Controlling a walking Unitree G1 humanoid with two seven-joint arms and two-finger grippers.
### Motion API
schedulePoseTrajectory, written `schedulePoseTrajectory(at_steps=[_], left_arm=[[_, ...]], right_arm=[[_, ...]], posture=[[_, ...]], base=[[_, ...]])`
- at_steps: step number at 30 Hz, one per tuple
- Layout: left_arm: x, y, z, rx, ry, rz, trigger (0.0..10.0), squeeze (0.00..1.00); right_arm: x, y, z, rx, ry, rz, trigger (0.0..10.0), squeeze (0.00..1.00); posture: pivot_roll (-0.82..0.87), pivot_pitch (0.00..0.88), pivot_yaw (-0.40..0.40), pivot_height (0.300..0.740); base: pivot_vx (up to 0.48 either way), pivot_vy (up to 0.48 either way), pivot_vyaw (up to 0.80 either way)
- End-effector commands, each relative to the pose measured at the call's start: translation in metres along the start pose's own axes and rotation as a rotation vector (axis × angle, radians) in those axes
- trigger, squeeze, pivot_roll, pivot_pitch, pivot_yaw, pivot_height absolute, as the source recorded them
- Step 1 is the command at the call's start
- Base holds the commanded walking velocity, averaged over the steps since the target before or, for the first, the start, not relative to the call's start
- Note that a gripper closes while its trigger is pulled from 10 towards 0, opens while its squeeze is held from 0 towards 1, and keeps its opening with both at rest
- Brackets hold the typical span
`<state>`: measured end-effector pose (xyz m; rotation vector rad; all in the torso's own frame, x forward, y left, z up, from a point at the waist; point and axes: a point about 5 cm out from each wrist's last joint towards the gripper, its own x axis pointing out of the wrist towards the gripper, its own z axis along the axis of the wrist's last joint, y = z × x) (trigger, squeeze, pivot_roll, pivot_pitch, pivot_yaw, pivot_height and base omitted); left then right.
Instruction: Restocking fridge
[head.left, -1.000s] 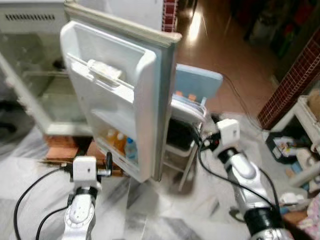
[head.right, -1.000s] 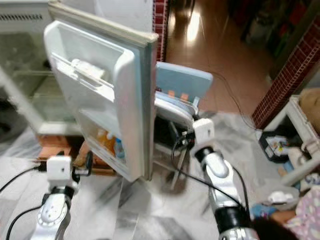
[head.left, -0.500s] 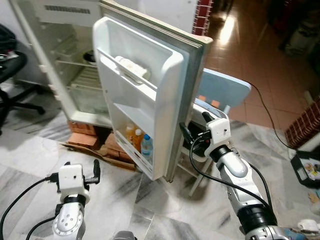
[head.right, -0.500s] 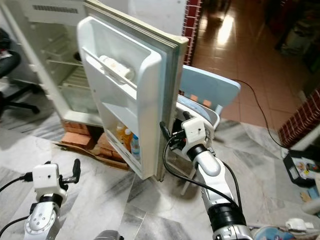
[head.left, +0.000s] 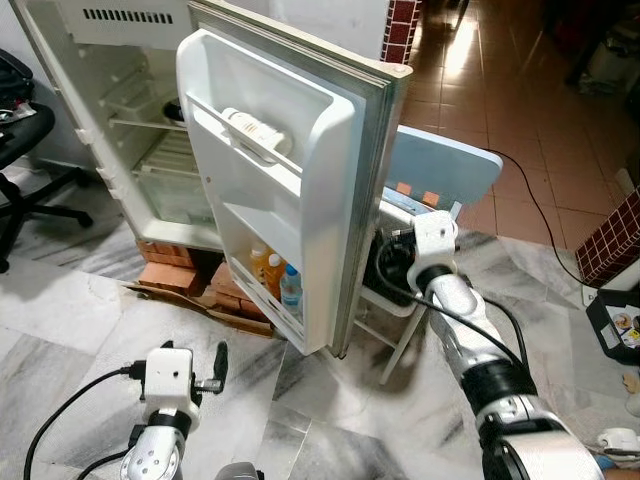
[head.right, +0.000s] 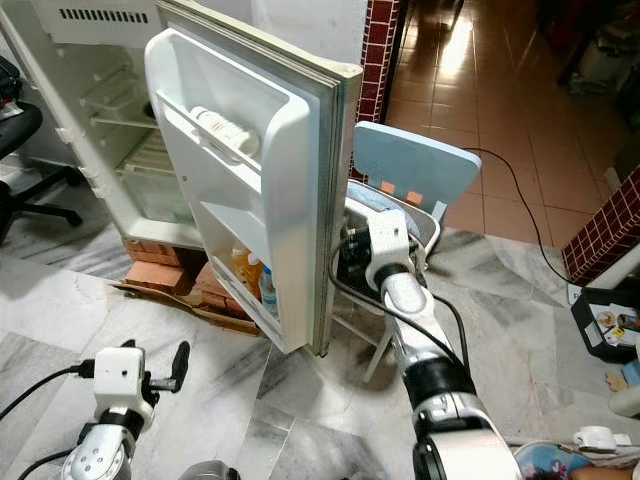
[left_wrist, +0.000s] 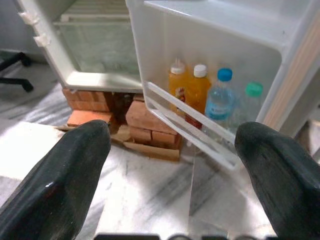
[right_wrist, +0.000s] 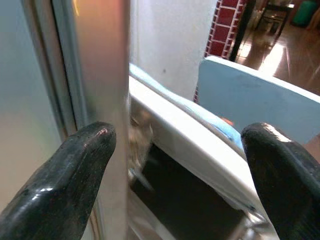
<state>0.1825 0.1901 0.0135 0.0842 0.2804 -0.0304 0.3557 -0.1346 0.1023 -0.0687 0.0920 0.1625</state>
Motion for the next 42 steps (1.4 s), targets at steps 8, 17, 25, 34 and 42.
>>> schedulePoseTrajectory(at_steps=[8,17,25,34,42], left_arm=[[0.004,0.007,0.026,0.054,-0.067,-0.068,10.0,0.00],[-0.001,-0.011,0.030,0.041,-0.065,-0.106,10.0,0.00],[-0.005,-0.011,0.028,0.036,-0.047,-0.068,10.0,0.00],[-0.008,-0.006,0.019,0.028,-0.030,-0.022,10.0,0.00],[-0.007,0.012,0.022,0.013,-0.024,0.153,10.0,0.00]], right_arm=[[0.017,0.018,0.033,0.069,-0.112,0.138,10.0,0.00],[0.002,0.085,0.069,0.355,-0.309,0.725,10.0,0.00],[-0.039,0.099,0.027,0.252,-0.164,1.077,10.0,0.00],[-0.053,0.057,-0.012,0.090,-0.050,0.859,10.0,0.00],[-0.051,0.033,-0.015,0.102,-0.120,0.498,10.0,0.00]], posture=[[0.11,0.057,-0.029,0.735],[0.13,0.049,-0.034,0.735],[0.13,0.059,-0.045,0.735],[0.12,0.062,-0.037,0.735],[0.11,0.041,-0.031,0.735]], base=[[0.000,0.000,0.00],[0.000,0.000,0.00],[0.000,0.000,0.00],[0.000,0.000,0.00],[0.000,0.000,0.00]])
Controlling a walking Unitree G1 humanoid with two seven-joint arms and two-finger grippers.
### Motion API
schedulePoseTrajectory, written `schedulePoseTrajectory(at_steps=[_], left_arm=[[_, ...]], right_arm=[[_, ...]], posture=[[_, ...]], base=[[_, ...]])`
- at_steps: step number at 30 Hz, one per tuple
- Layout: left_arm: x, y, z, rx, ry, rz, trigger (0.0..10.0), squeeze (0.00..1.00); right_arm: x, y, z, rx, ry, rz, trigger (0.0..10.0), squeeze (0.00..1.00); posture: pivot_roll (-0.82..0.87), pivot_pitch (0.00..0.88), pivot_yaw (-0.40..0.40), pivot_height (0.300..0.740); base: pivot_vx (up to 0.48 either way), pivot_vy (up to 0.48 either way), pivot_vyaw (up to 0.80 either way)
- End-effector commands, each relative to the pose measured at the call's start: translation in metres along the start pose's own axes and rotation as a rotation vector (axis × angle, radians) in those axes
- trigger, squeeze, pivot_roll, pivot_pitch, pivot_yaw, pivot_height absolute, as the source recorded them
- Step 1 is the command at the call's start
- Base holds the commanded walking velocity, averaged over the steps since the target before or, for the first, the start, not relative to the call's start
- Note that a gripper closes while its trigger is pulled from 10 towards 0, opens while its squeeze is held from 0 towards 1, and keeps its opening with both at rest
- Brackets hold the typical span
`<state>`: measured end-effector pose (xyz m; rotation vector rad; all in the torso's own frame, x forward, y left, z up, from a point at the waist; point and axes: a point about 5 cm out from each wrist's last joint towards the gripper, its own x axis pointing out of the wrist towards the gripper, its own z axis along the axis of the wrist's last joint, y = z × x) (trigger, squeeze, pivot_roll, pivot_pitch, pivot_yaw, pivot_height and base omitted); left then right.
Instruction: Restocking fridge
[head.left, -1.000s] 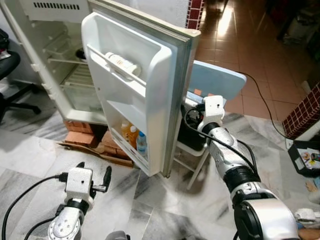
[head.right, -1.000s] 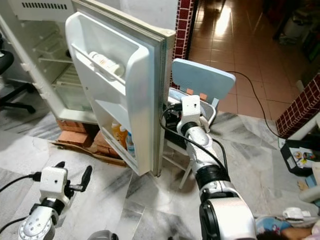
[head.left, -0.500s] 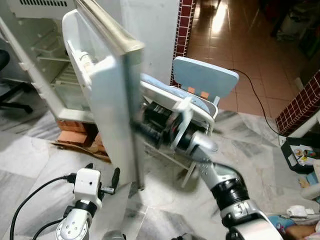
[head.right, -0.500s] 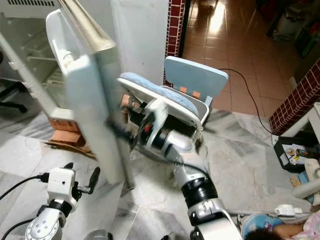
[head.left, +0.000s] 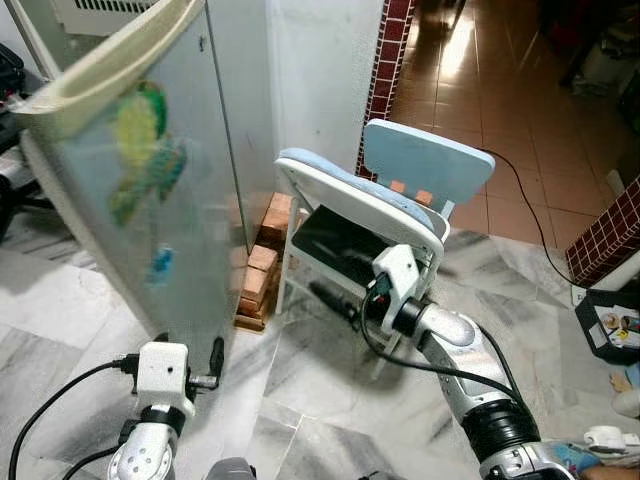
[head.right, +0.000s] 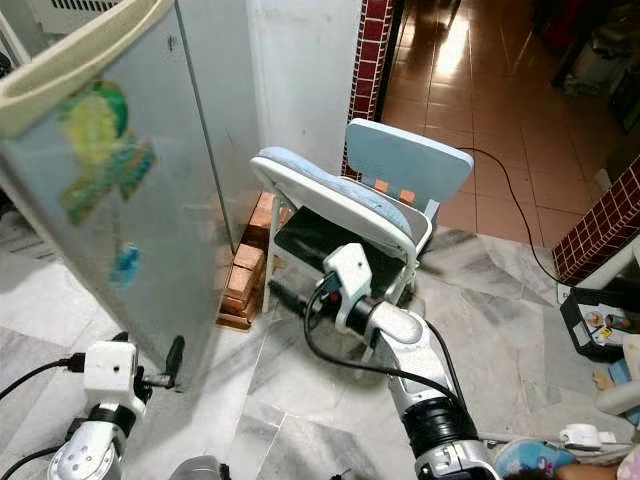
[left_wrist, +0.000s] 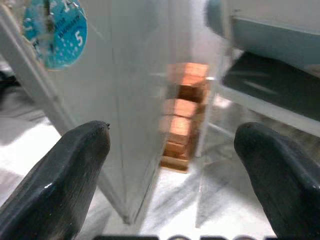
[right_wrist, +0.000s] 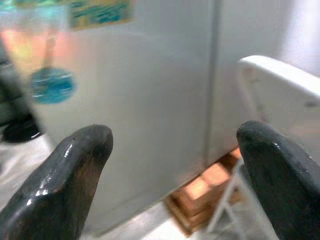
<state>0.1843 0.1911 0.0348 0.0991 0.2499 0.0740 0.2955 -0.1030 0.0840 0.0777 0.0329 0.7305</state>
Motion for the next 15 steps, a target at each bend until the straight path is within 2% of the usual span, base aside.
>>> schedulePoseTrajectory(at_steps=[1,3,4,6,15], left_arm=[[-0.001,0.010,0.002,0.016,-0.001,0.050,10.0,0.00],[0.001,0.016,0.004,0.031,-0.004,0.078,10.0,0.00],[0.001,0.016,0.004,0.031,-0.004,0.078,10.0,0.00],[0.006,0.018,0.008,0.035,-0.016,0.083,10.0,0.00],[0.013,0.020,0.013,0.029,-0.030,0.079,10.0,0.00]], right_arm=[[-0.003,-0.008,0.008,-0.019,-0.038,-0.086,10.0,0.00],[-0.007,-0.018,0.010,-0.018,-0.056,-0.200,10.0,0.00],[-0.007,-0.018,0.010,-0.018,-0.056,-0.200,10.0,0.00],[-0.009,-0.024,0.011,-0.042,-0.060,-0.277,10.0,0.00],[-0.004,-0.029,0.014,-0.042,-0.069,-0.338,10.0,0.00]], posture=[[0.11,0.041,-0.031,0.735],[0.11,0.042,-0.031,0.735],[0.11,0.042,-0.031,0.735],[0.11,0.046,-0.031,0.735],[0.09,0.042,-0.023,0.735]], base=[[0.000,0.000,0.00],[0.000,0.201,0.00],[0.000,0.401,0.00],[0.000,0.480,0.00],[0.000,0.480,0.00]])
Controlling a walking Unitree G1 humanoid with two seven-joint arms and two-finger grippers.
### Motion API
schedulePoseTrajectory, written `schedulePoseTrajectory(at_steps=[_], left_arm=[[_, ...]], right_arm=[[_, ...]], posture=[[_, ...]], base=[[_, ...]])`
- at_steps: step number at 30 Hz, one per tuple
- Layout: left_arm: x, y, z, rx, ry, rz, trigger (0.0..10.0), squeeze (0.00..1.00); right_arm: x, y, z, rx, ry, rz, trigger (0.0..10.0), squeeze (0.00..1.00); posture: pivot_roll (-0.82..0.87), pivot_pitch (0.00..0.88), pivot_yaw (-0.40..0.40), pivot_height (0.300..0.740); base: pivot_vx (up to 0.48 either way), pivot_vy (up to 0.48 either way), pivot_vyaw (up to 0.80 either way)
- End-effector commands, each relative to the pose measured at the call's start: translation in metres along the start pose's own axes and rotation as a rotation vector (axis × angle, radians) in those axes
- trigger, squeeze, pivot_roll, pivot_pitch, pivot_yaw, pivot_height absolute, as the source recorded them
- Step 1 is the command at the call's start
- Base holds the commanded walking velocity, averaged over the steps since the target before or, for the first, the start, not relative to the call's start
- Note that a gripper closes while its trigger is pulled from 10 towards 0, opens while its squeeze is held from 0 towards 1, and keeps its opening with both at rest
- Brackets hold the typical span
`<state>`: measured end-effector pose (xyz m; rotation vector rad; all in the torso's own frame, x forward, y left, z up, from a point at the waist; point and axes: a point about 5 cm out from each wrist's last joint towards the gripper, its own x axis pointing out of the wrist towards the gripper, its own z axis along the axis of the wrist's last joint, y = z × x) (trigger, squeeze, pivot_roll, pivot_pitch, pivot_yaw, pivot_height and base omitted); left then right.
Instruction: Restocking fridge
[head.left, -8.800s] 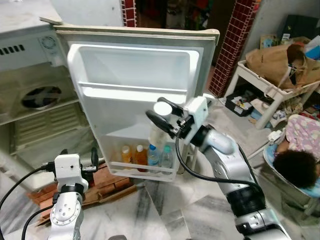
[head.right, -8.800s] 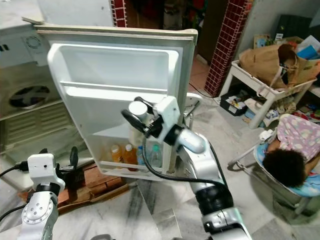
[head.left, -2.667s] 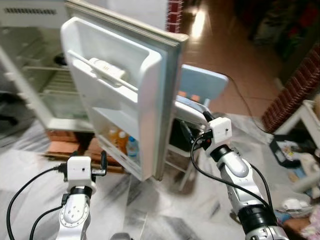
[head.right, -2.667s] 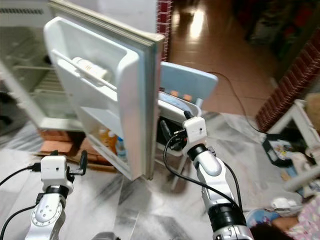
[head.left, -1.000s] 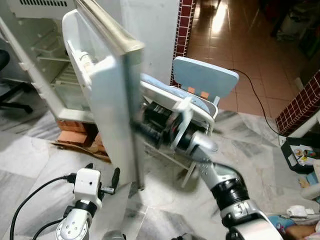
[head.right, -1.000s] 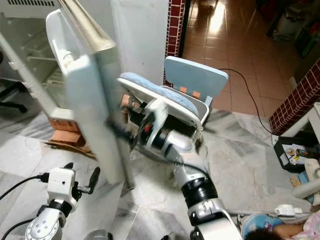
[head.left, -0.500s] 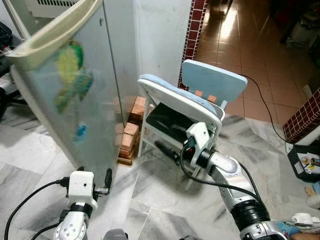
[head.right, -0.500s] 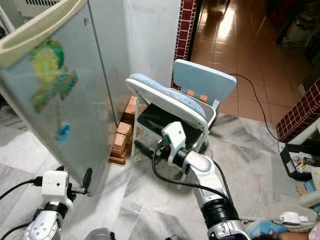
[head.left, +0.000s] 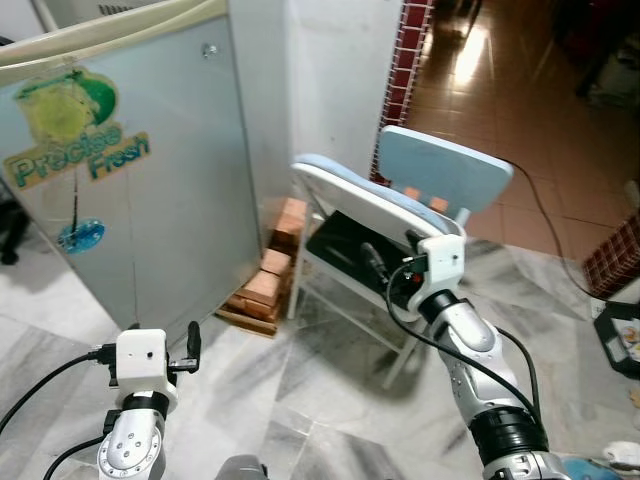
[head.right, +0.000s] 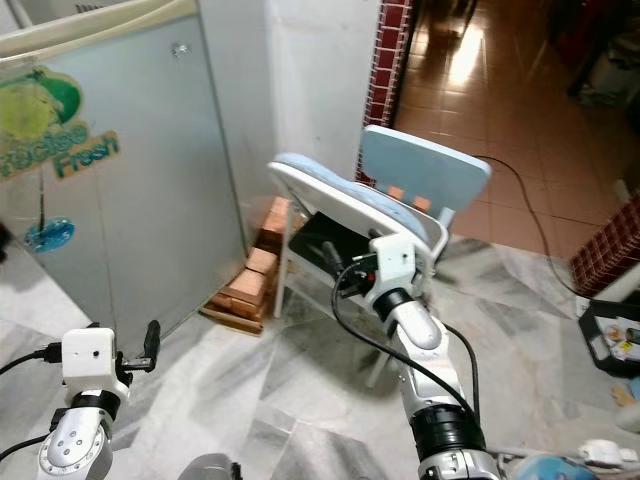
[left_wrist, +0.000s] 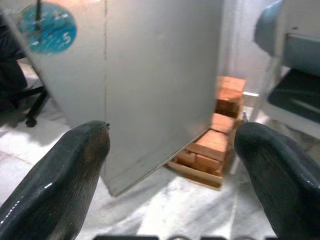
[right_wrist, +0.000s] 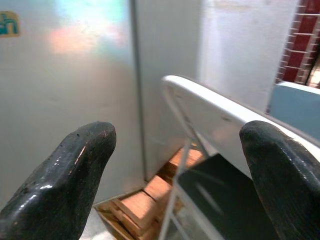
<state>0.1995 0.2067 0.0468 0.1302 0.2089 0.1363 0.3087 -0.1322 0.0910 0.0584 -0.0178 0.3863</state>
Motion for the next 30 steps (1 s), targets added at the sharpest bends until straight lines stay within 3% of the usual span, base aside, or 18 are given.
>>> schedulePoseTrajectory(at_steps=[1,14,30], left_arm=[[0.001,0.003,0.000,0.016,0.006,0.004,10.0,0.00],[0.006,0.000,0.010,0.030,-0.012,-0.061,10.0,0.00],[0.007,-0.012,0.009,0.023,-0.001,-0.088,10.0,0.00]], right_arm=[[0.006,0.002,0.005,-0.007,-0.018,0.000,10.0,0.00],[0.006,-0.001,0.004,-0.011,-0.011,-0.049,10.0,0.00],[0.009,-0.002,0.002,-0.017,-0.005,-0.057,10.0,0.00]], posture=[[0.09,0.042,-0.023,0.735],[0.09,0.042,-0.019,0.735],[0.09,0.029,-0.024,0.735]], base=[[0.000,0.480,0.00],[0.000,0.480,0.00],[0.000,0.480,-0.79]])
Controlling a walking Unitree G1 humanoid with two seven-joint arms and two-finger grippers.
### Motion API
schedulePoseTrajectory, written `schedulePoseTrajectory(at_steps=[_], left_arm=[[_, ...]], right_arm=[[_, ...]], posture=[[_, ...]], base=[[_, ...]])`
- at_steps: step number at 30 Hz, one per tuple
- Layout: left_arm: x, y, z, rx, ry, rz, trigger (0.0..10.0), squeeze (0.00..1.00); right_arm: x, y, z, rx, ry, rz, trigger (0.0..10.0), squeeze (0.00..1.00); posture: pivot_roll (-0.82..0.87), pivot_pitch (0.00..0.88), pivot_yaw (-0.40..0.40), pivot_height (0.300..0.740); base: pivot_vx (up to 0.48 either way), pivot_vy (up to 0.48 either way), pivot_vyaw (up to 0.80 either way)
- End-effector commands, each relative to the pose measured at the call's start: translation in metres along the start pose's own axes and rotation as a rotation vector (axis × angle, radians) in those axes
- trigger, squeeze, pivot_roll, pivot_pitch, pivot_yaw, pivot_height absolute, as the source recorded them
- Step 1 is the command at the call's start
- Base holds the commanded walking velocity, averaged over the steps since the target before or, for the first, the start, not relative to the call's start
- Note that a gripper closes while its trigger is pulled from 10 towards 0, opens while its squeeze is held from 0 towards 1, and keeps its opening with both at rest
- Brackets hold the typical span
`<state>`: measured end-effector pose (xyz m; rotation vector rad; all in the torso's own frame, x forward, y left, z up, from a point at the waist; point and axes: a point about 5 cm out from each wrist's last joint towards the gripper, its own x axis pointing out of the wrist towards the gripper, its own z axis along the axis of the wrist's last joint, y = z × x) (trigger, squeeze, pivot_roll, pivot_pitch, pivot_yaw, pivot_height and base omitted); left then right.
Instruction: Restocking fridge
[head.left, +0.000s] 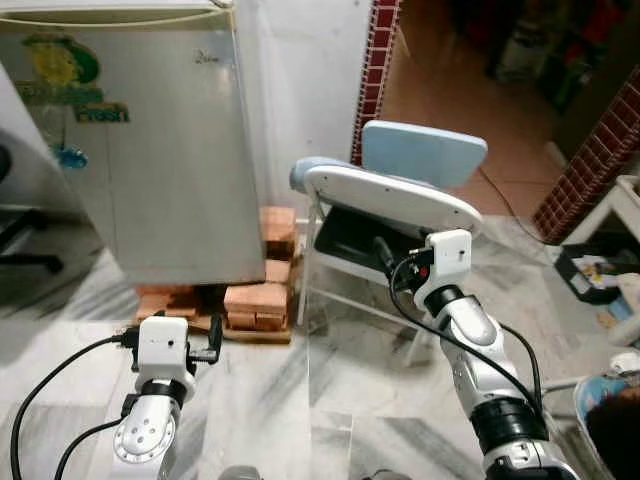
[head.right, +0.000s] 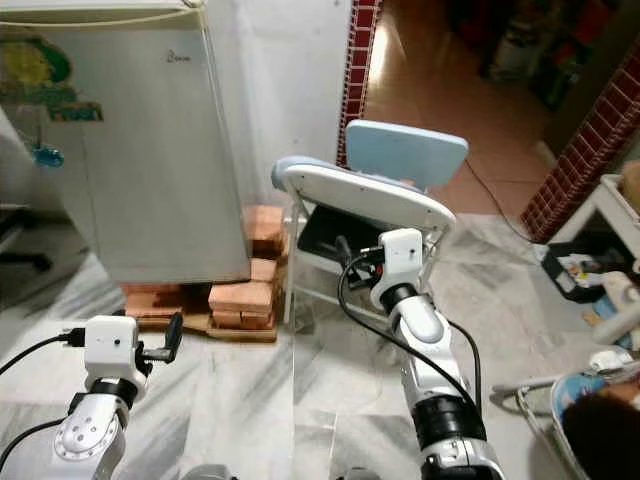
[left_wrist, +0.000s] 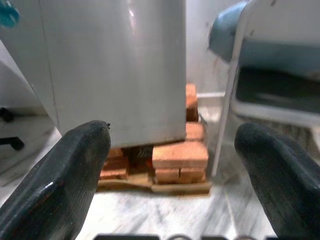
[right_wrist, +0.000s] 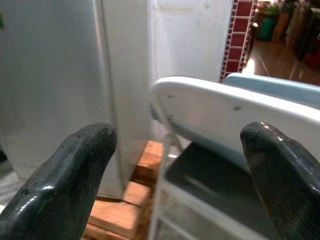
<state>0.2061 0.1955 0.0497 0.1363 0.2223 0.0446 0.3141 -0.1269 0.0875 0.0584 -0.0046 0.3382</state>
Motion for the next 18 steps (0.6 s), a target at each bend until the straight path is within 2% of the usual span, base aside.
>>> schedulePoseTrajectory(at_steps=[1,7,13,15,18], left_arm=[[0.0025,-0.0006,0.0031,0.007,-0.007,0.003,10.0,0.00],[0.0051,-0.0023,0.0038,0.016,-0.010,-0.005,10.0,0.00],[0.0063,-0.0045,0.0037,0.024,-0.010,-0.015,10.0,0.00],[0.0055,-0.0052,0.0045,0.011,-0.028,-0.026,10.0,0.00],[0.0048,-0.0067,0.0059,0.009,-0.044,-0.048,10.0,0.00]], right_arm=[[0.0019,-0.0042,0.0055,-0.018,-0.017,-0.009,10.0,0.00],[0.0029,-0.0037,0.0055,-0.013,-0.022,-0.005,10.0,0.00],[0.0031,-0.0047,0.0048,-0.028,-0.015,-0.012,10.0,0.00],[0.0036,-0.0040,0.0041,-0.018,-0.011,-0.008,10.0,0.00],[0.0041,-0.0049,0.0044,-0.021,-0.012,-0.007,10.0,0.00]], posture=[[0.09,0.029,-0.024,0.735],[0.08,0.024,-0.021,0.735],[0.08,0.024,-0.020,0.735],[0.09,0.025,-0.021,0.735],[0.09,0.025,-0.021,0.735]], base=[[0.000,0.480,-0.80],[0.000,0.480,-0.75],[0.000,0.480,0.00],[0.000,0.300,-0.80],[0.000,0.000,-0.80]])
